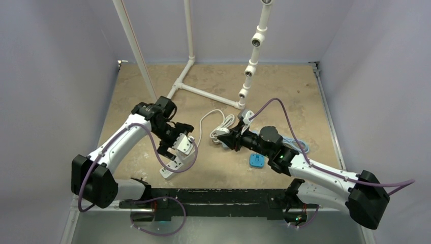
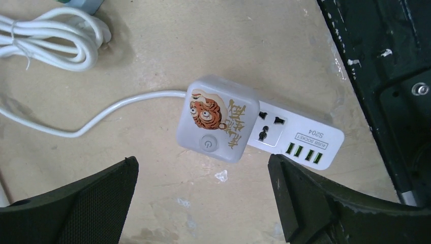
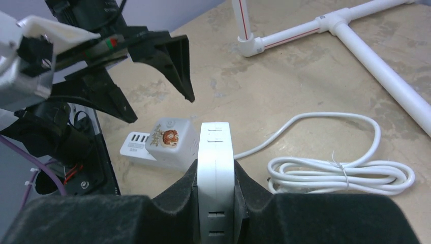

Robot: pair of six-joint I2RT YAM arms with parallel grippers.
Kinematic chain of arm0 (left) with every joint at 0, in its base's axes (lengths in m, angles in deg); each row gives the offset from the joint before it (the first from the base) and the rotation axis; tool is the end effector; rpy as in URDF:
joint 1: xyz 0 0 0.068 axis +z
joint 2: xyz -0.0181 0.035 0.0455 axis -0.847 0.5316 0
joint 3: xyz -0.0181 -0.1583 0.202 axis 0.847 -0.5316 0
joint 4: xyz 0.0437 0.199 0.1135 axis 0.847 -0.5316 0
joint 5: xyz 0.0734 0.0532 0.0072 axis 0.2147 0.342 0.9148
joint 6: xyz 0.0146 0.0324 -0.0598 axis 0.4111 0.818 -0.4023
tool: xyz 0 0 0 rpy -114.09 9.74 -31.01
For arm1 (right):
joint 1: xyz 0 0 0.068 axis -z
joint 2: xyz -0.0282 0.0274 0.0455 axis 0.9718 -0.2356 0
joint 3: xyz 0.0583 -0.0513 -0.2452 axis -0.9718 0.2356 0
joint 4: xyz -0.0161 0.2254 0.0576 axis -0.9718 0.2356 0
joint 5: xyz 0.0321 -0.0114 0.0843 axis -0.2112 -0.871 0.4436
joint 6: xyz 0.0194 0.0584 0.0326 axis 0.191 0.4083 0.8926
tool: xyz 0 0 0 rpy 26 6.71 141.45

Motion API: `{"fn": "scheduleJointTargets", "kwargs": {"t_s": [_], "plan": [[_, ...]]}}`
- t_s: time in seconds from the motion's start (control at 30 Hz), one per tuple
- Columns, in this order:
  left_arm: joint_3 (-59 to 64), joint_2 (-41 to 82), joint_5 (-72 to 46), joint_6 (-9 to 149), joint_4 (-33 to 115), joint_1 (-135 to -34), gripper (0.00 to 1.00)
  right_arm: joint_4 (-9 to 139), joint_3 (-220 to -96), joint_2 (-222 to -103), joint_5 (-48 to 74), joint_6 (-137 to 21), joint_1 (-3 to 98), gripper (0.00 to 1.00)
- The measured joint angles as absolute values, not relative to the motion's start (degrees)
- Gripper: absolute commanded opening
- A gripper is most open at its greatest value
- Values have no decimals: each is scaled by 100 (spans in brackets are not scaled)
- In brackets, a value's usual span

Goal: Insert the plug
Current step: Pick up the socket from the center of the board.

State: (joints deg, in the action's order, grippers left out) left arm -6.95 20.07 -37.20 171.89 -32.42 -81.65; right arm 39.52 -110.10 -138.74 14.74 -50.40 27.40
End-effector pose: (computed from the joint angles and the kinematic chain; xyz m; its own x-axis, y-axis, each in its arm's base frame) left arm 0.1628 -0.1047 0.2455 0.4037 0.7465 -0.5289 0.9064 -0.4048 0.1206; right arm 0.1448 0.1808 0.2589 -0.2609 0.0719 -0.9627 -0.8138 0.5201 0.2594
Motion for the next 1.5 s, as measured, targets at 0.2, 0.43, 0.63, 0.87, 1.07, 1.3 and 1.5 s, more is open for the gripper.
{"fn": "scheduleJointTargets", "kwargs": {"t_s": [0.2,0.43,0.63,0.87,1.07,1.3,1.5], "plan": [[-1054,2197,-3733,18087,-3089,-8179,99,3539,-10923,-13937,1480,-5119,2740,0],[-1513,2219,-3917,18422,-2838,-8327,99,3235,-10610,-14029,1489,-5169,2740,0],[-1519,2591,-4100,18356,-2499,-8441,96,2855,-10392,-14092,1491,-5239,2740,0],[-1491,3176,-4107,17923,-2178,-8454,44,1804,-9994,-14722,1537,-5313,2740,0],[-1281,3404,-4076,17090,-1710,-8364,28,929,-9979,-15454,1707,-5633,2729,0],[-1253,3504,-4292,16422,-1223,-7774,17,-111,-10092,-16628,2088,-5949,2727,0],[-1255,3596,-4786,16061,-1140,-7149,15,-1121,-10324,-17712,2527,-5943,2725,0]]}}
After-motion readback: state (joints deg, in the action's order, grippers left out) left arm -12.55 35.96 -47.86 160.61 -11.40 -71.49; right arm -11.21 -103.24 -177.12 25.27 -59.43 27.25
